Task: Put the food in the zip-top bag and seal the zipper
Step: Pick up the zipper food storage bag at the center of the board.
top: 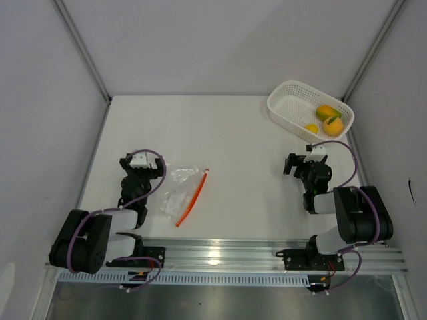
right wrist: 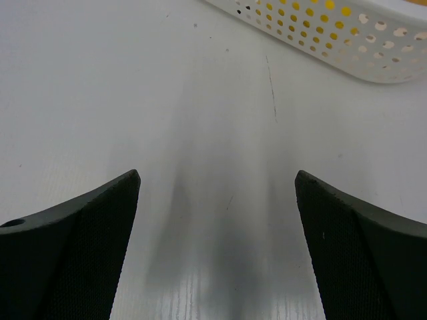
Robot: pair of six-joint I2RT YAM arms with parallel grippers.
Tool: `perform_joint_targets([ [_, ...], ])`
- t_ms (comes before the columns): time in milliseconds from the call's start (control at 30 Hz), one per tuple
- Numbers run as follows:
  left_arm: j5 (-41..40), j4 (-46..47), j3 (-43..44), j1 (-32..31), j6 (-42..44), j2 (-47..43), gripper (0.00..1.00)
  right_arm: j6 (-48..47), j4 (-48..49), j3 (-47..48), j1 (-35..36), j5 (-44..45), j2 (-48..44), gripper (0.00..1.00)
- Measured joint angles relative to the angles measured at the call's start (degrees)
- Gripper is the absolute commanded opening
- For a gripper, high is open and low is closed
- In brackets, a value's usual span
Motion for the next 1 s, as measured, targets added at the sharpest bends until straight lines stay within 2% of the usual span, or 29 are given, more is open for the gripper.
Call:
perform_joint_targets([
  [367,1.42,-1.16,0.0,0.48,0.55,-1.7,1.0,-0.04,0.0,0.0,-0.31,-0.96,-0.02,0.99],
  [467,3.06,-5.18,-0.04,0.42,1.25,-9.7,0.99,0.22,-1.44,-0.02,0.13,0.46,-1.53,0.99],
  [600,1.36,-14.88,2.99,0.26,-0.39,-21.59,0.99,0.55,-7.74,0.33,2.38,5.46,-8.61,0.99],
  [667,0.52,-19.67,6.01,0.26,-2.84,-25.2,0.99,1.09,-10.84,1.36,3.43,7.61,-12.46,0.99],
  [800,-0.26,-27.82,9.07,0.24,-10.51,-30.51,0.99,7.15,-24.33,7.13,3.06,10.78,-19.39,0.99],
  [900,-1.46,-36.02,10.21,0.22,-18.88,-34.42,0.99,14.16,-34.77,13.33,-0.63,7.78,-22.18,0.99],
  [1000,-3.1,-46.34,11.63,0.22,-29.33,-37.97,0.99,20.44,-40.52,16.76,-6.34,-3.1,-22.53,1.0],
])
